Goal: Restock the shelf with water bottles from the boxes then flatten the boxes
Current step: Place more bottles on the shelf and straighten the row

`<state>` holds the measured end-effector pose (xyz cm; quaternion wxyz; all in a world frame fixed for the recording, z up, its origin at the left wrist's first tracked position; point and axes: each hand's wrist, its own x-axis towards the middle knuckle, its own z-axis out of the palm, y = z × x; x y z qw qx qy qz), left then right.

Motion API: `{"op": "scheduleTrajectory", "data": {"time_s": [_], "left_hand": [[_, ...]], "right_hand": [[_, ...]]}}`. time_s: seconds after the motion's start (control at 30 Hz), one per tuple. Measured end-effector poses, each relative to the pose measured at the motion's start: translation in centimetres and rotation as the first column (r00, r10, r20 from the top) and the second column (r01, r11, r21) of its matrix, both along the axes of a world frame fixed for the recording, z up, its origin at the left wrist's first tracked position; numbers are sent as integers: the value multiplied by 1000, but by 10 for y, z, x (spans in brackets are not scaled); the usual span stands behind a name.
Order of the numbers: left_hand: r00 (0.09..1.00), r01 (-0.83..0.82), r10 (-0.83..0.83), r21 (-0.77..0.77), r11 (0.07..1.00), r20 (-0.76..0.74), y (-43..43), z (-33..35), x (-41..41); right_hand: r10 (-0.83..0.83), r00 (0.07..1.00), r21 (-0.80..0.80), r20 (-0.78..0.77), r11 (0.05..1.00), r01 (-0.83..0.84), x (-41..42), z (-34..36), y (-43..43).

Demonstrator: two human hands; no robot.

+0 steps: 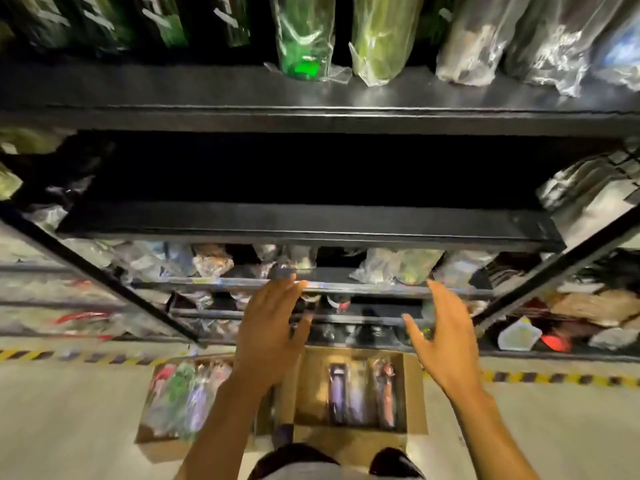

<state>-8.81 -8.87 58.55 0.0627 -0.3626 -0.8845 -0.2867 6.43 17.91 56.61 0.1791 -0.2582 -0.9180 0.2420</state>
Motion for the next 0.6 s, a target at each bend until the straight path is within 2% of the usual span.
{"op": "scheduleTrajectory", "data": {"time_s": [0.13,0.27,0.43,0.53,0.6], "left_hand": [[978,-65,81,-88,994,194,4,-56,91],[923,-74,128,-160,984,363,13,-93,160],[887,-79,226,-350,933,403,32,-133,185],[884,-12,192,-390,921,426,40,-197,180],[865,36,169,-393,919,473,47,-251,178]], "right_hand": [[69,988,-118,138,992,-53,60,-39,21],[151,977,-184,152,975,-122,116,-68,28],[132,952,-346,278,938,-29,172,-122,21],[195,929,-399,315,915,-56,178,-190,21],[180,903,-415,391,910,-2,170,-246,22]]}}
